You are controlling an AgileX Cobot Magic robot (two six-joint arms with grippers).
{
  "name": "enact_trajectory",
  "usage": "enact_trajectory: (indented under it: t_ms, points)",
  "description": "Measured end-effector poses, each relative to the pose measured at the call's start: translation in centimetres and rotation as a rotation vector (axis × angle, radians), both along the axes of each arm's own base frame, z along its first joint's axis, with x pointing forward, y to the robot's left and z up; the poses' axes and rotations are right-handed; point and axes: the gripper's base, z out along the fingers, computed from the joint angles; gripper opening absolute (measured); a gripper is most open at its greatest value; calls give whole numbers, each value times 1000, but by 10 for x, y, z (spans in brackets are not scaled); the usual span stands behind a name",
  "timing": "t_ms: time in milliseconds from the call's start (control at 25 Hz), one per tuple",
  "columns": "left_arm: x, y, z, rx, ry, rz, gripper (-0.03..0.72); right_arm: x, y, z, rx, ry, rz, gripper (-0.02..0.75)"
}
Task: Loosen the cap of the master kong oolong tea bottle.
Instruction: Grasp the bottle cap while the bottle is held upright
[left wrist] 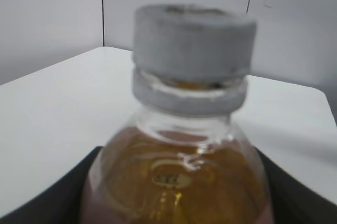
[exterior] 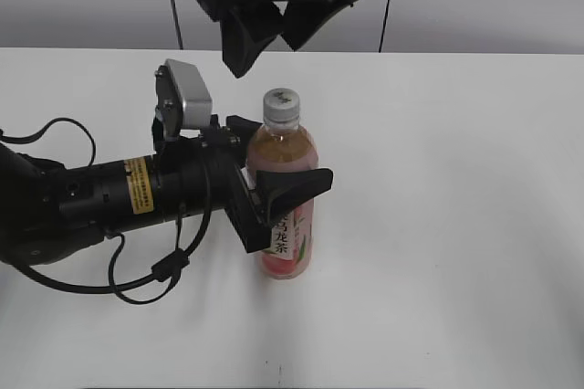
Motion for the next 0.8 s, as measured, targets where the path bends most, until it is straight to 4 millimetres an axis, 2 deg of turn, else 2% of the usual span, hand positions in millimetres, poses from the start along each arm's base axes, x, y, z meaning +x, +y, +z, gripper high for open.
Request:
enact_trajectory:
  t_ms: [160,400,640,800]
  points:
    - [0,0,0,0,0,0,457,1,0,-2,16,41,-99,519]
    - [0,0,0,0,0,0,457,-5,-6,-20,-19,117,-171,519]
    - [0,0,0,0,0,0,457,-6,-6,-21,-12,138,-220,519]
    - [0,0,0,0,0,0,457,-3,-4,-30,-26,154,-227,484]
